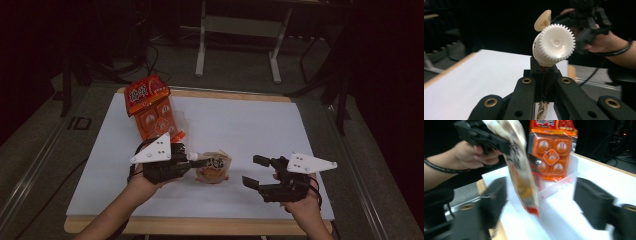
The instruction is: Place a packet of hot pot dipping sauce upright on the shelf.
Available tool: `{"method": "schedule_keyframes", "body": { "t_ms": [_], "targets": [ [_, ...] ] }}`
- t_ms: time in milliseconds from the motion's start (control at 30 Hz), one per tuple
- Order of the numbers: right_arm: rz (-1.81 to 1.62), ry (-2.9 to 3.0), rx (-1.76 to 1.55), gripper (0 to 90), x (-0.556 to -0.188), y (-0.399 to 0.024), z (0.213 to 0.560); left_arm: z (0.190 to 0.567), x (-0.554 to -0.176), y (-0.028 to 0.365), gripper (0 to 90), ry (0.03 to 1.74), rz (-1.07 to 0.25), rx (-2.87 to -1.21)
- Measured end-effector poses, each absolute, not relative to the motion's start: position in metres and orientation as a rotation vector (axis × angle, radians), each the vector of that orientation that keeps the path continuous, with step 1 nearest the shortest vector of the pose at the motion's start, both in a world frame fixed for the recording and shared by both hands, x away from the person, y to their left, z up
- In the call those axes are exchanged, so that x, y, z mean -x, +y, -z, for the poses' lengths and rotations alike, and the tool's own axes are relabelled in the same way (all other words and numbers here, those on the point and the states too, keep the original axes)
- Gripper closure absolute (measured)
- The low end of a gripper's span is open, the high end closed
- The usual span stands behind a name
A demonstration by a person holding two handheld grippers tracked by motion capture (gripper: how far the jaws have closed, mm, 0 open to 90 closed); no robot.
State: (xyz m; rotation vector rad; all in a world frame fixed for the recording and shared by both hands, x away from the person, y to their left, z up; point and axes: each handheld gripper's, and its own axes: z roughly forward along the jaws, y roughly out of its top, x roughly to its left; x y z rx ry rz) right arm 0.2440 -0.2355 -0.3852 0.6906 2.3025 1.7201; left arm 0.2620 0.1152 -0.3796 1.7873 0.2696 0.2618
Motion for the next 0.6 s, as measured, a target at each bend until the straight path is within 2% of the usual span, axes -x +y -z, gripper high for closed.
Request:
{"method": "schedule_keyframes", "body": {
  "t_ms": [33,67,300,600],
  "targets": [
    [-1.72,2.303,-0.691,17.9,-0.244,-0.235,0.385,0.38,-0.262,0.115,89.4,0.27,-0.262,-1.787],
    [-1.714,2.324,-0.662,11.8,-0.246,-0.237,0.387,0.376,-0.263,0.123,89.4,0.278,-0.284,-1.78],
    [-1.767,2.266,-0.761,14.1,-0.256,-0.254,0.396,0.373,-0.27,0.146,89.3,0.302,-0.324,-1.785],
    [-1.739,2.267,-0.766,14.1,-0.26,-0.254,0.4,0.384,-0.28,0.17,89.3,0.336,-0.344,-1.805]
  ]
}}
